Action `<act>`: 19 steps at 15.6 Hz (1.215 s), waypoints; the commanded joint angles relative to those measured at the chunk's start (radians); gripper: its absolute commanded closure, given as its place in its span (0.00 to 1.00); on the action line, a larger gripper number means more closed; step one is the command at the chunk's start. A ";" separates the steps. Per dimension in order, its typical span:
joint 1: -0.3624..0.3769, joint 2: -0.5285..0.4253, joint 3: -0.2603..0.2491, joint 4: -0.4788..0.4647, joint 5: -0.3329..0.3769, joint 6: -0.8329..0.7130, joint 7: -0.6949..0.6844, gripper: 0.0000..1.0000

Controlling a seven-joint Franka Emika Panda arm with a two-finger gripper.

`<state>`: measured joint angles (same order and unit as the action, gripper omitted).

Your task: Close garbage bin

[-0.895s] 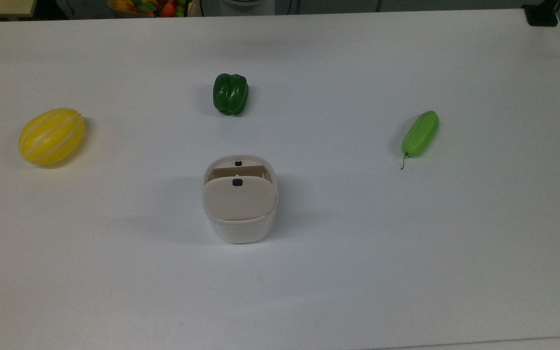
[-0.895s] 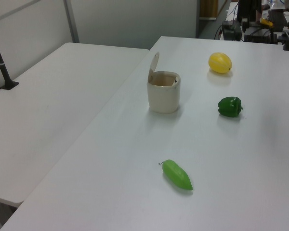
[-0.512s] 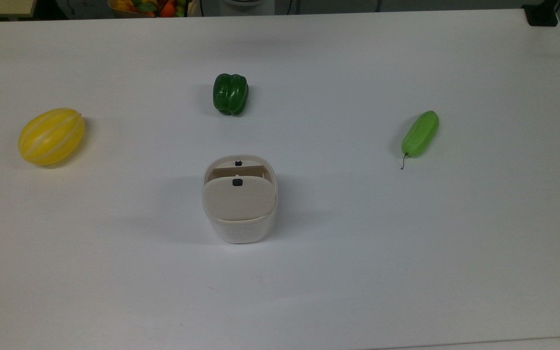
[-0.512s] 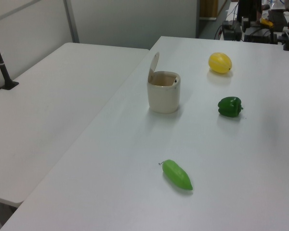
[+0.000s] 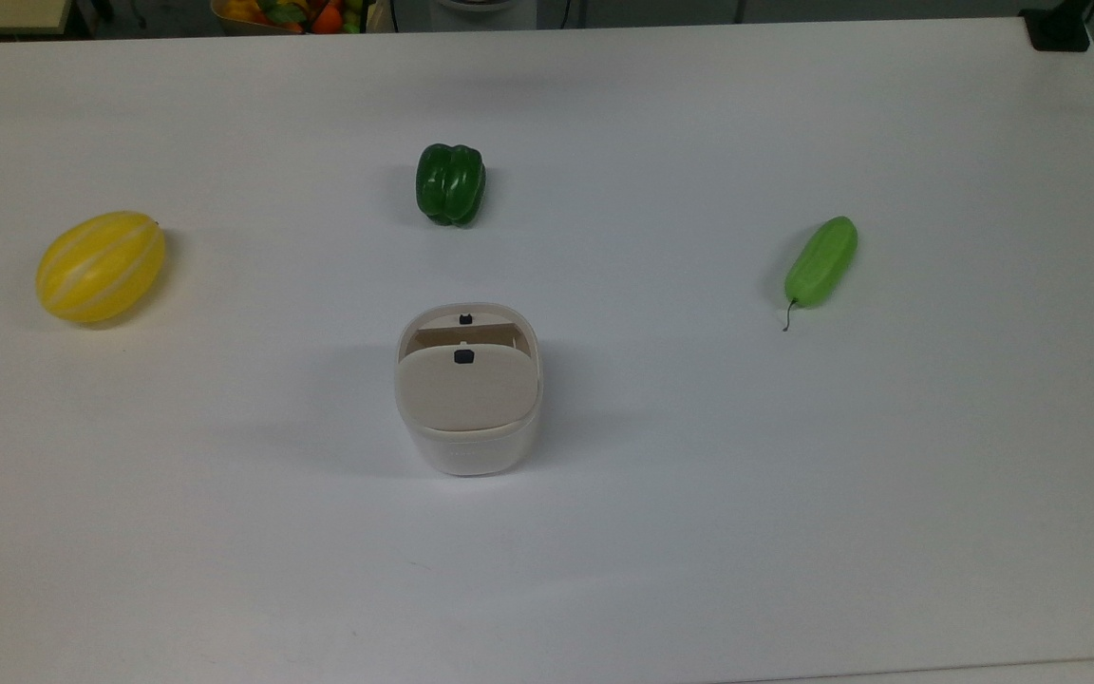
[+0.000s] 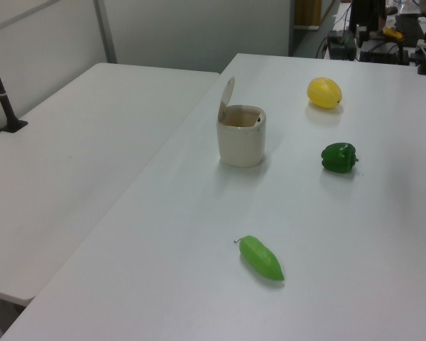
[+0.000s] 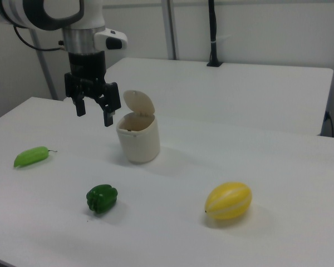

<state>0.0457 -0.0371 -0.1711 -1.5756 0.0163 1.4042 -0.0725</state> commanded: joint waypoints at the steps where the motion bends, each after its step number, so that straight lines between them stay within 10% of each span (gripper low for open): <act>1: 0.003 -0.003 -0.004 0.005 0.005 -0.022 -0.023 0.00; 10: -0.047 0.019 -0.010 0.026 0.125 0.162 -0.023 0.00; 17: -0.044 0.046 -0.008 0.072 0.139 0.366 -0.012 0.95; 19: -0.044 0.087 -0.007 0.089 0.157 0.416 -0.012 1.00</act>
<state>-0.0038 -0.0125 -0.1726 -1.5301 0.1378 1.7548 -0.0756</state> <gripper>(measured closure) 0.718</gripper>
